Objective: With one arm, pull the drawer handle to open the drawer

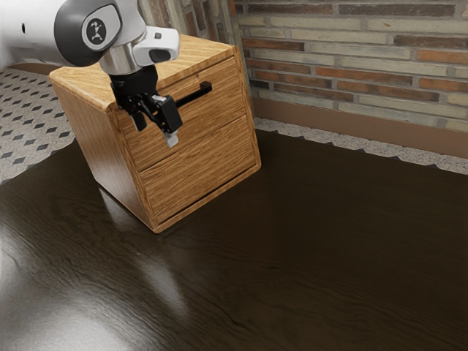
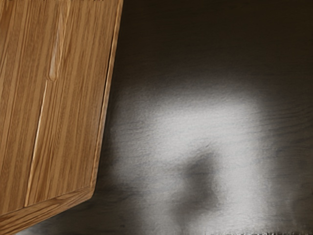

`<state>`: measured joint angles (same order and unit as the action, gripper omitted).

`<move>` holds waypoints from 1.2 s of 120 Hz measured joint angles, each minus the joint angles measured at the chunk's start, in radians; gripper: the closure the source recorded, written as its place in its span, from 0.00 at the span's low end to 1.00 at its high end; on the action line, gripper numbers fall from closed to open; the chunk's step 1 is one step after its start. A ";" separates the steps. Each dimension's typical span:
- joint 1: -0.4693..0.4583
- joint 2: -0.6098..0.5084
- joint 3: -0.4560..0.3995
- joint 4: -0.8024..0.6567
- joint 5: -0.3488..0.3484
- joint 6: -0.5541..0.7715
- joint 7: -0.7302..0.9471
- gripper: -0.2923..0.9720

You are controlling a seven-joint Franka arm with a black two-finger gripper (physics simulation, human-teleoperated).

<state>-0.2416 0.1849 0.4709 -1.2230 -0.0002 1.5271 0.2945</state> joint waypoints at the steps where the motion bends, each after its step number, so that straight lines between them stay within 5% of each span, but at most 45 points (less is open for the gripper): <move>1: 0.000 0.000 0.000 0.000 0.000 0.000 0.002 0.23; 25: 0.048 -0.017 0.007 0.084 0.005 -0.016 0.030 0.23; 39: -0.081 -0.070 -0.005 0.195 0.090 -0.044 0.016 0.23; 63: -0.114 -0.059 -0.016 0.206 0.133 -0.064 -0.002 0.23; 82: -0.141 -0.063 -0.005 0.193 0.129 -0.069 -0.013 0.23; 100: -0.133 -0.070 -0.006 0.074 0.038 -0.055 -0.028 0.23; 128: -0.196 -0.034 -0.024 -0.044 0.068 0.051 -0.072 0.23; 134: -0.082 -0.027 -0.134 -0.041 0.070 0.070 -0.072 0.23; 144: 0.259 -0.026 -0.515 -0.037 0.120 0.092 -0.072 0.23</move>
<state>0.0176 0.1586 -0.0446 -1.2599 0.1197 1.6195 0.2224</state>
